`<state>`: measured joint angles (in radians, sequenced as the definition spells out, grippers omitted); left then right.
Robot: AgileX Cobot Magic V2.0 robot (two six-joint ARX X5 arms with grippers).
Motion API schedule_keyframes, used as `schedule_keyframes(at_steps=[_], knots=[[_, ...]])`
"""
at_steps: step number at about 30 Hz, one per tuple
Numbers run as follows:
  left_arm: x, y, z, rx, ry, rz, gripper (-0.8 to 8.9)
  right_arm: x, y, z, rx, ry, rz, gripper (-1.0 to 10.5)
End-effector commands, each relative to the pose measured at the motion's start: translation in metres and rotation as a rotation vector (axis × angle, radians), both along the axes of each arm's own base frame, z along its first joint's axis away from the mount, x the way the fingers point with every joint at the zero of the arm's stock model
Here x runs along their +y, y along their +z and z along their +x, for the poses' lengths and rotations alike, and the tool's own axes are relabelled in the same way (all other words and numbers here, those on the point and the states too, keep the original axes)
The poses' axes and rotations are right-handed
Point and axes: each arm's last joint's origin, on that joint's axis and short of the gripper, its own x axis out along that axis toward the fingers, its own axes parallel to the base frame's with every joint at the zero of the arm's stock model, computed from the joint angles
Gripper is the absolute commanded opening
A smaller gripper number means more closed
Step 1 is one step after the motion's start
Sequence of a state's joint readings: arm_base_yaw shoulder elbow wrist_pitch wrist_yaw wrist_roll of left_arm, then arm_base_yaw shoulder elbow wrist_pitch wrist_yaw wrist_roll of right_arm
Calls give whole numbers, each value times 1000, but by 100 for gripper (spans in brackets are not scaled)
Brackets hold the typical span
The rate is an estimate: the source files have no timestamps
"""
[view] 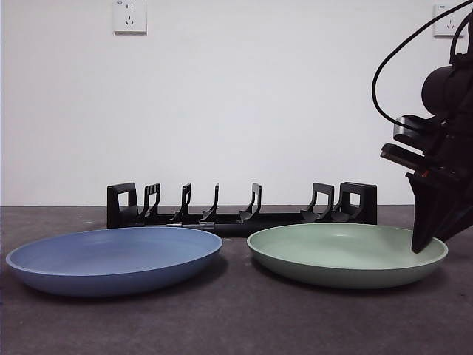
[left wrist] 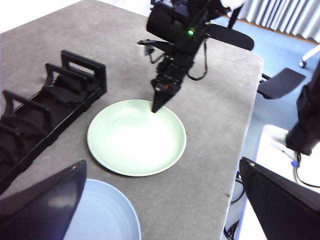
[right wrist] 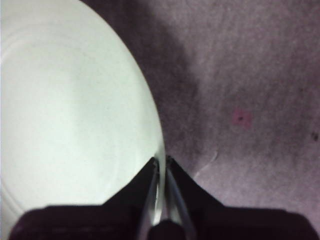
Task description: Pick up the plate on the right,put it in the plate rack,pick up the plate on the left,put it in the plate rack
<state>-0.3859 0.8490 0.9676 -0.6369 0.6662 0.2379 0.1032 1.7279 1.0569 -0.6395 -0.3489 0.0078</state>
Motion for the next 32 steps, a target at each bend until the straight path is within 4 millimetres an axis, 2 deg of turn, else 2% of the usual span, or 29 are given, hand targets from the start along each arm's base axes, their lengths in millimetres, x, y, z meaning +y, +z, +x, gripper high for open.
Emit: schedule_keyframes(at_steps=[1, 5, 8, 17, 20, 25, 32], knots=[[-3, -1, -1, -38, -37, 28, 627, 0, -3, 1, 8, -2, -10, -13], [-10, -5, -4, -82, -67, 101, 627, 0, 5, -1, 7, -6, 5, -12], [-16, -8, -6, -111, -96, 161, 627, 0, 23, -2, -5, -4, 6, -13], [-48, -19, -9, -266, -223, 346, 627, 2, 125, -16, -110, 57, 119, -12], [-62, -23, -9, -337, -249, 409, 627, 3, 151, -22, -123, 71, 129, -12], [-87, -25, -10, -483, -247, 484, 627, 13, 171, -30, -96, 111, 151, -12], [-109, -28, -19, -663, -256, 609, 627, 48, 174, -38, -71, 178, 177, -12]])
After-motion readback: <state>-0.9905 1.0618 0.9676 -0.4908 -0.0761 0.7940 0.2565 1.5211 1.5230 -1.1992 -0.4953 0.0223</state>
